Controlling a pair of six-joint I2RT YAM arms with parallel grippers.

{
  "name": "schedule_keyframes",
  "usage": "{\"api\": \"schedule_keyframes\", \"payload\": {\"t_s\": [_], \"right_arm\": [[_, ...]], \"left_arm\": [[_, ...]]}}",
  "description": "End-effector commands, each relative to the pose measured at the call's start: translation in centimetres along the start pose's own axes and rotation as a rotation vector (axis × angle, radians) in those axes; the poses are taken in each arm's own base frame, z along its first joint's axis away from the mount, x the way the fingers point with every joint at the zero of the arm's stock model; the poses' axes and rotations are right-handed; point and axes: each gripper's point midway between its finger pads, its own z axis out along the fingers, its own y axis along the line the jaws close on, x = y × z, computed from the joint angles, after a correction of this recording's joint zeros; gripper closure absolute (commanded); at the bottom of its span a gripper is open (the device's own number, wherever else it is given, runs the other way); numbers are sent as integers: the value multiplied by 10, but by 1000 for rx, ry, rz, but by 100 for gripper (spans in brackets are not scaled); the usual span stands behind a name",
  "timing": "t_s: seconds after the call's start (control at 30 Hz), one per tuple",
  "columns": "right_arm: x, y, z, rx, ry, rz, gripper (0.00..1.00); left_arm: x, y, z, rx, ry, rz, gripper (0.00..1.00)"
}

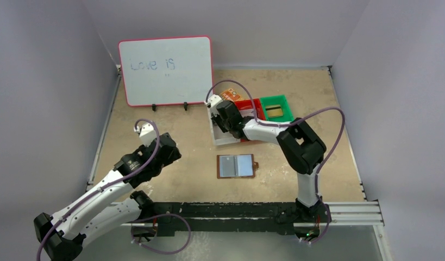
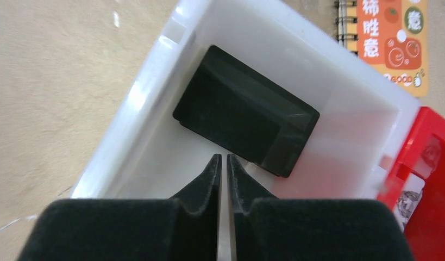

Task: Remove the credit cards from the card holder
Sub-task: Place the credit card in the storage box, then remove the credit card from the card holder.

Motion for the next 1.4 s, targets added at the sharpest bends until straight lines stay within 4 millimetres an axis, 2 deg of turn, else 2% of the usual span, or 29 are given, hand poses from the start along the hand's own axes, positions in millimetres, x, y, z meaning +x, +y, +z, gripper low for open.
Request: {"api": "schedule_keyframes", "payload": {"t_s": [0.0, 0.07, 0.17, 0.23, 0.3, 0.37, 0.43, 0.47, 0.6, 0.7, 0.9, 1.07, 1.37], "right_arm": [[-69, -3, -50, -58, -197, 71, 84], [-77, -5, -69, -50, -231, 113, 76], [-86, -13, -100, -9, -276, 212, 71], [-83, -18, -120, 18, -254, 350, 64], [-60, -13, -133, 10, -153, 493, 55], [-28, -16, -140, 58, -87, 583, 36], [-1, -4, -149, 15, -60, 686, 18], [8, 2, -154, -20, -64, 715, 13], [42, 19, -170, -43, -5, 806, 20], [58, 35, -178, -16, 47, 798, 23], [83, 64, -174, 15, 143, 783, 24], [84, 85, -164, 5, 170, 746, 29], [101, 94, -146, 54, 235, 686, 36]], "left_arm": [[-6, -9, -1, 35, -15, -18, 38], [-5, -10, 0, 35, -11, -16, 38], [-5, -12, 1, 40, -7, -16, 38], [-4, -12, 1, 40, -7, -18, 38], [-5, -14, 0, 48, -6, -25, 38], [-6, -16, 0, 59, -9, -37, 38], [-6, -19, -1, 71, -8, -48, 38], [-5, -20, -1, 75, -6, -52, 38], [-4, -23, 0, 82, 1, -53, 38], [-3, -24, 2, 82, 4, -50, 38], [0, -27, 5, 77, 20, -44, 38], [1, -27, 5, 79, 26, -46, 39], [5, -29, 7, 79, 39, -43, 39]]}}
